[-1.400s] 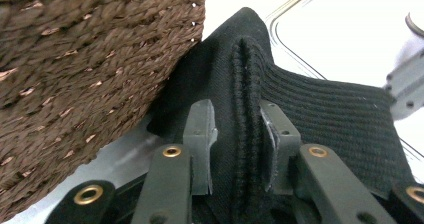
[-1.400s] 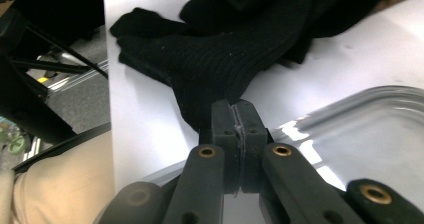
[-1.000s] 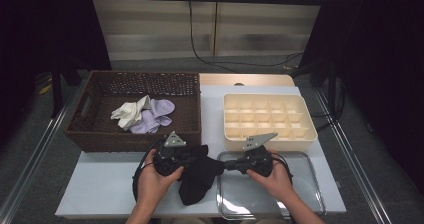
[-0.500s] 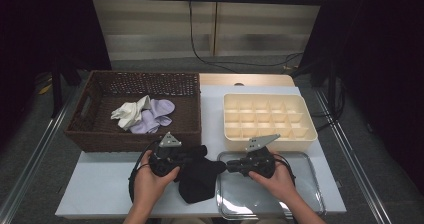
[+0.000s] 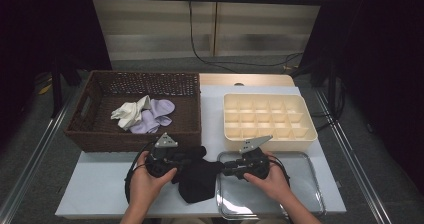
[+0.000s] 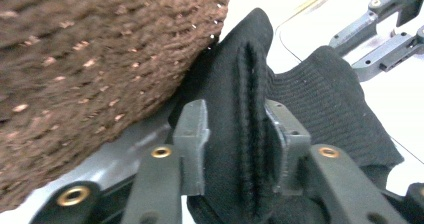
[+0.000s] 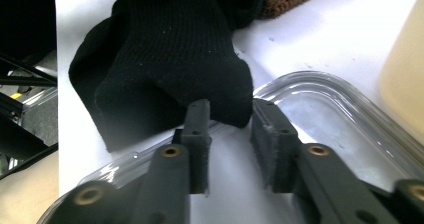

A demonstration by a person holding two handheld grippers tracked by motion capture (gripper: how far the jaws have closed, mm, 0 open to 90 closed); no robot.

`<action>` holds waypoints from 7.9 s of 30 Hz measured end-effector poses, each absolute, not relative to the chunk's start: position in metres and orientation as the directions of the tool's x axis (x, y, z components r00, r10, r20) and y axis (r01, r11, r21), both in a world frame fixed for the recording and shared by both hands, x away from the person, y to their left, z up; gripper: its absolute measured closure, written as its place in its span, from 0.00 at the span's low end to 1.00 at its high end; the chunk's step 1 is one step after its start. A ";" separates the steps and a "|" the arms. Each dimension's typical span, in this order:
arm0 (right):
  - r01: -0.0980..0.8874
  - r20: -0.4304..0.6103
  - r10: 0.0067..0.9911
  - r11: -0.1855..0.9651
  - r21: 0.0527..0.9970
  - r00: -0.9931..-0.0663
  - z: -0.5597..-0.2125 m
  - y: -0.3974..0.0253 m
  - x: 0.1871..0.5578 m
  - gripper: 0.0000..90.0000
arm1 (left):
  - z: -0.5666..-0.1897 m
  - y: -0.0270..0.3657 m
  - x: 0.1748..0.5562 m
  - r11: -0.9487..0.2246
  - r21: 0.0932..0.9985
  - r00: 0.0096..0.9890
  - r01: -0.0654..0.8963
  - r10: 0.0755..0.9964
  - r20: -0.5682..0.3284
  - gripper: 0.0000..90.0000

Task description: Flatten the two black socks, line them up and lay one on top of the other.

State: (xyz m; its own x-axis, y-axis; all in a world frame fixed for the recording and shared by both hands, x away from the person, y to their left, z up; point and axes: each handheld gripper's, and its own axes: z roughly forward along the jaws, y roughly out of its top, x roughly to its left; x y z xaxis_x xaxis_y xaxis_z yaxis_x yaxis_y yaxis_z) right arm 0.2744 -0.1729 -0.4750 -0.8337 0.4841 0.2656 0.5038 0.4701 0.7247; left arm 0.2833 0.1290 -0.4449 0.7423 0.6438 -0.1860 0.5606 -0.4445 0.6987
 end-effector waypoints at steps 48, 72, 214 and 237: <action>0.376 0.092 0.535 0.452 0.809 -0.840 -0.426 -0.180 0.283 0.99 | -0.416 0.126 0.283 -0.391 0.805 0.798 0.446 0.581 -0.160 0.93; 0.462 0.164 0.543 0.475 0.749 -0.824 -0.454 -0.193 0.269 0.80 | -0.459 0.109 0.264 -0.578 0.652 0.833 0.491 0.530 -0.158 0.93; 0.558 0.222 0.603 0.453 0.695 -0.766 -0.471 -0.165 0.282 1.00 | -0.448 0.122 0.275 -0.480 0.754 0.831 0.449 0.534 -0.155 0.95; 0.584 0.239 0.669 0.355 0.730 -0.704 -0.464 -0.208 0.275 0.82 | -0.448 0.128 0.279 -0.453 0.781 0.824 0.430 0.551 -0.134 0.95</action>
State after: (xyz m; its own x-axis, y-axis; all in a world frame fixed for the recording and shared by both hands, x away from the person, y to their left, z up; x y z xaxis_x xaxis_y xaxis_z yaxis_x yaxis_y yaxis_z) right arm 0.2749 -0.2081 -0.4637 -0.7043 0.6686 0.2387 0.5842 0.3548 0.7300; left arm 0.2791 0.1277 -0.4482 0.8239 0.5507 -0.1340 0.4299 -0.4530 0.7811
